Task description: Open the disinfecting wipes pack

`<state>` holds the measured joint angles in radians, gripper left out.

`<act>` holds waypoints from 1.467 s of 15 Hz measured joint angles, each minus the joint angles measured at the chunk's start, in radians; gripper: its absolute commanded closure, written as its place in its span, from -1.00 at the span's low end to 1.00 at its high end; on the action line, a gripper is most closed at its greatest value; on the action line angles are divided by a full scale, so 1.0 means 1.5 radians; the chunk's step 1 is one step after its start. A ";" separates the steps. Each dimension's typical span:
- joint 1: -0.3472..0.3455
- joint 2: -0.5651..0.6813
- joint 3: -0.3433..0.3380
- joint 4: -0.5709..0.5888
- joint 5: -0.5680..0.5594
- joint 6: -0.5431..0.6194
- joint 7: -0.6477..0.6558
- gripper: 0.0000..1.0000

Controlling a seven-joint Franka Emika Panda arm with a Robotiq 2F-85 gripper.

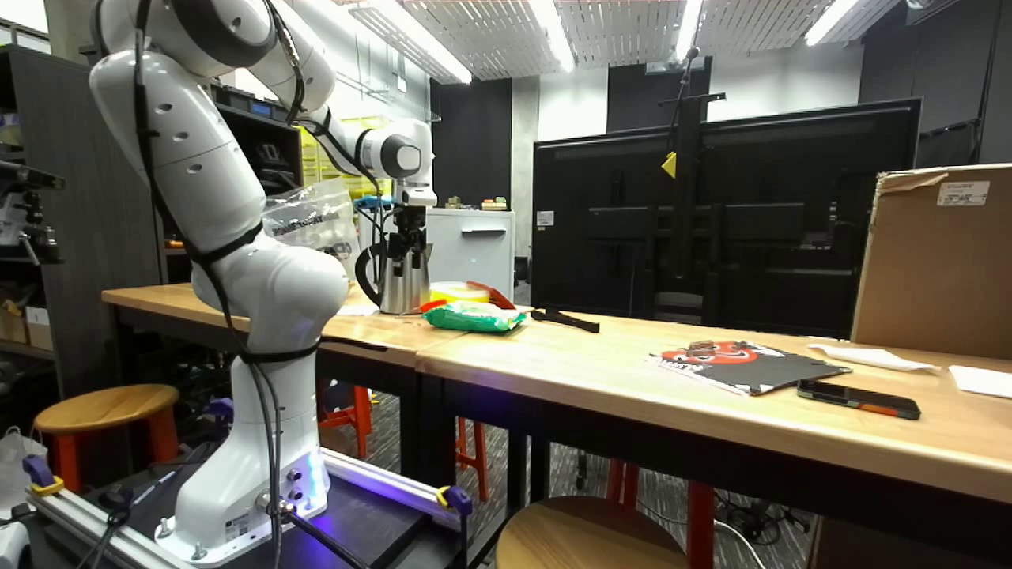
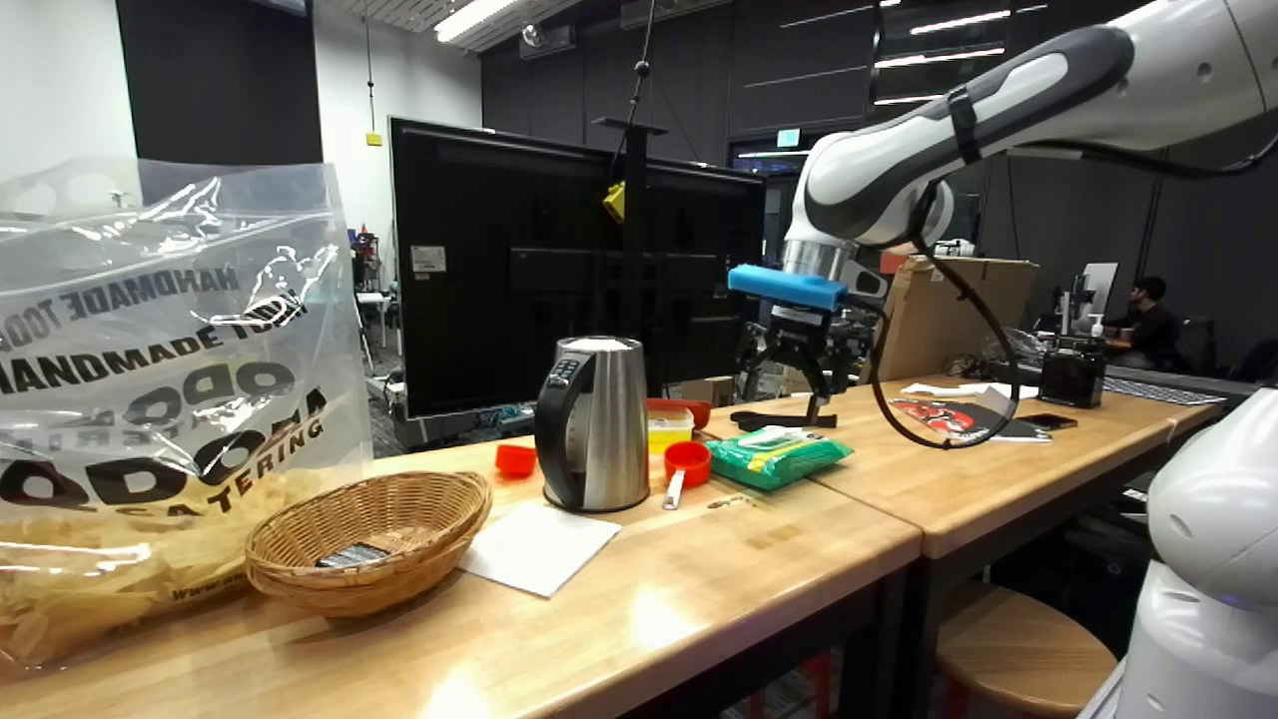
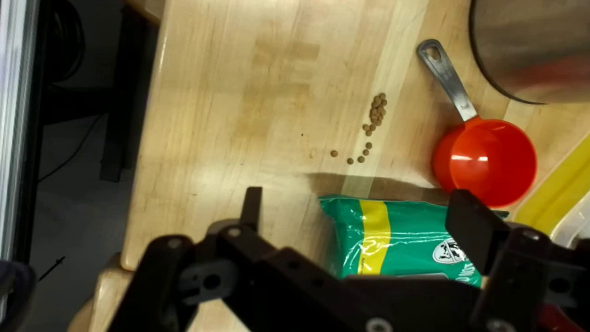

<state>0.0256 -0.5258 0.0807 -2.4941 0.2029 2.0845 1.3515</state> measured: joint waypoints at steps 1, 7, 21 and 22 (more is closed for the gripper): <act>-0.001 0.000 -0.001 0.000 0.001 -0.007 -0.009 -1.00; -0.007 0.000 0.002 0.001 0.001 -0.014 -0.033 -1.00; -0.007 0.002 0.003 0.001 0.001 -0.013 -0.033 -1.00; -0.007 0.002 0.003 0.001 0.001 -0.013 -0.033 -1.00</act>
<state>0.0148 -0.5232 0.0846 -2.4924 0.2038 2.0643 1.3024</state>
